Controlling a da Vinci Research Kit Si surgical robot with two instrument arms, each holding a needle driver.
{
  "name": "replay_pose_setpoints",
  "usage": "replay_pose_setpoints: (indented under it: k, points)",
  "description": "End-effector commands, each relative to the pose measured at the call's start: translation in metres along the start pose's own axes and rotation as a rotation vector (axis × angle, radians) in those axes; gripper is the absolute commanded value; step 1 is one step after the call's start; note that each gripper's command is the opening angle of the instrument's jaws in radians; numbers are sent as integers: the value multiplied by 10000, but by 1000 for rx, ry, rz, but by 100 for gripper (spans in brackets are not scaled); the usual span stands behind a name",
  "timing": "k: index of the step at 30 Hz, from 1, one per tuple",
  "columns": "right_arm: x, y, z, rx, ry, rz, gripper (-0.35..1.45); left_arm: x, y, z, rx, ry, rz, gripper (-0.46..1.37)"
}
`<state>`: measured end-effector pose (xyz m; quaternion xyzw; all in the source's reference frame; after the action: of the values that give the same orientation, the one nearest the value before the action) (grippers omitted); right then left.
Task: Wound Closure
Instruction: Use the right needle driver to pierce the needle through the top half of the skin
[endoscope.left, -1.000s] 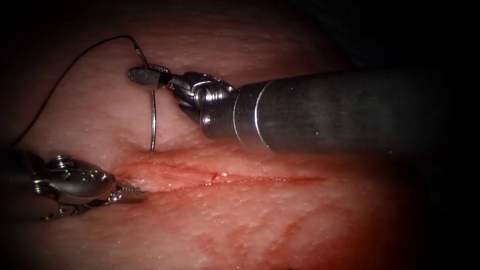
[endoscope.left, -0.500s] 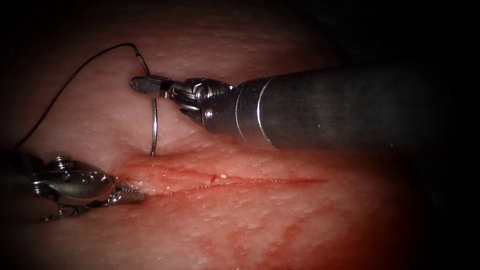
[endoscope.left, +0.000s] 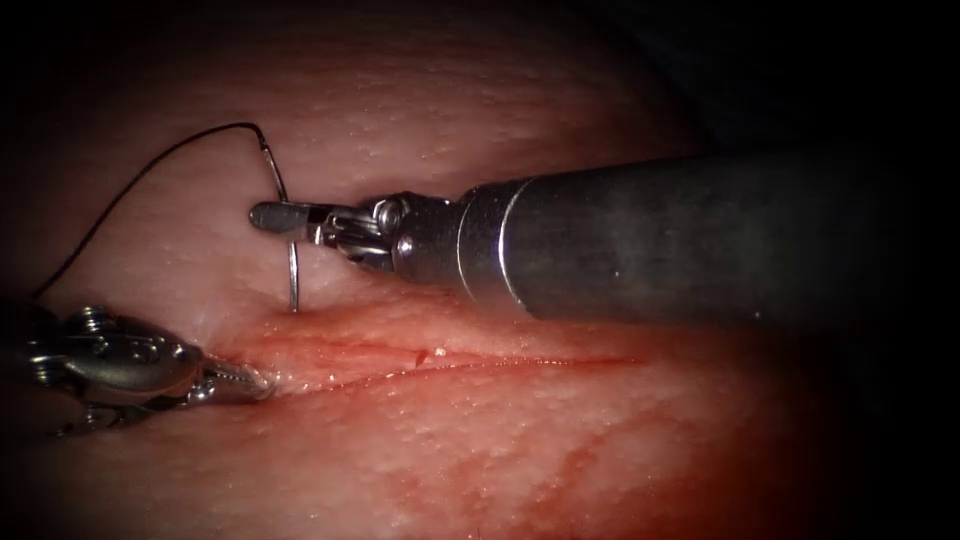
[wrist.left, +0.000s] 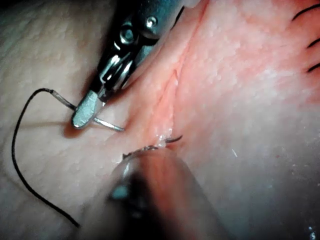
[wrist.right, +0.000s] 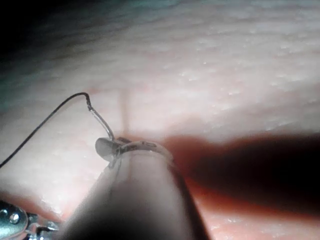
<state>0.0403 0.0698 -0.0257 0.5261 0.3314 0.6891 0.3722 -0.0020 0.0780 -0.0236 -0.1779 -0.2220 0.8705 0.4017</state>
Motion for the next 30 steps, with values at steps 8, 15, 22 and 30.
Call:
replay_pose_setpoints:
  k: [8,15,22,30]
  points:
    - [-12,-4,1,12,-18,35,-35,-4,0,-1,-6,-2,-2,-20]
    - [-41,-12,4,7,-43,89,-35,-6,-3,-2,-7,-2,1,-18]
    - [-26,-18,-2,28,62,77,-35,-6,-3,-2,-7,-2,1,-19]
    - [26,-8,-7,115,253,-241,2,-5,-2,-1,-6,-1,0,-19]
